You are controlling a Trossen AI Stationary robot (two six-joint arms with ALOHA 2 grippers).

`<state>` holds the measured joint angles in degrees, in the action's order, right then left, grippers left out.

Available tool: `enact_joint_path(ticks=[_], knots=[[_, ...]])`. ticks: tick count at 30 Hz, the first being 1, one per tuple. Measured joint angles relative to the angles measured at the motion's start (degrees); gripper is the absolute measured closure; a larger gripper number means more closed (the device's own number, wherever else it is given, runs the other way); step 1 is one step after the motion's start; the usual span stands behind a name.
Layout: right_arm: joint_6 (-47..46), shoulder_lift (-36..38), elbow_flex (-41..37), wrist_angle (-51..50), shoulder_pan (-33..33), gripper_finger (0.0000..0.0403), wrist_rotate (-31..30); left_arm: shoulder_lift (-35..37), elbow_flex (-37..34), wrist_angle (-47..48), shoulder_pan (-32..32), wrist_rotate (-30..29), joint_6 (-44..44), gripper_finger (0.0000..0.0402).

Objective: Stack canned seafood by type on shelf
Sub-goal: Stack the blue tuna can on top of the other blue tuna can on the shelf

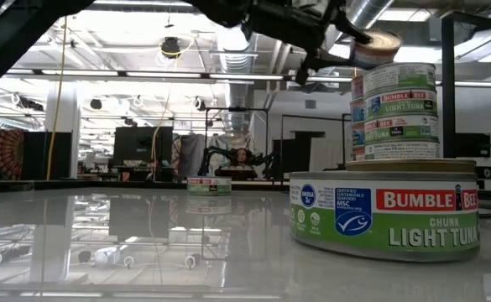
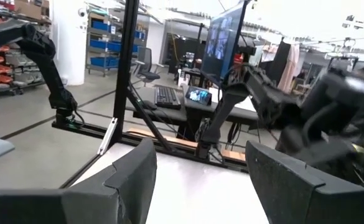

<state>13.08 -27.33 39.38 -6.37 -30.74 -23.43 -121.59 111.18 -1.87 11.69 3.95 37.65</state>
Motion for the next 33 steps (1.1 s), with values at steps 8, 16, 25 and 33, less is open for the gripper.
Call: enact_joint_path(ticks=[8,16,25,33], knots=[[1.1,0.1,0.0,0.3,0.0,0.0131,0.1,-0.5,0.0,-1.5,-0.1,-1.6,3.0,0.0204],[1.6,0.0,0.0,0.8,0.0,0.0131,0.1,-0.5,0.0,1.3,-0.4,0.5,6.3,0.0204],[1.4,0.0,0.0,1.1,0.0,0.0131,0.1,-0.5,0.0,1.9,-0.9,1.8,6.4,0.0204],[1.4,0.0,0.0,0.9,0.0,0.0131,0.1,-0.5,0.0,1.9,-0.8,1.6,4.5,0.0196]])
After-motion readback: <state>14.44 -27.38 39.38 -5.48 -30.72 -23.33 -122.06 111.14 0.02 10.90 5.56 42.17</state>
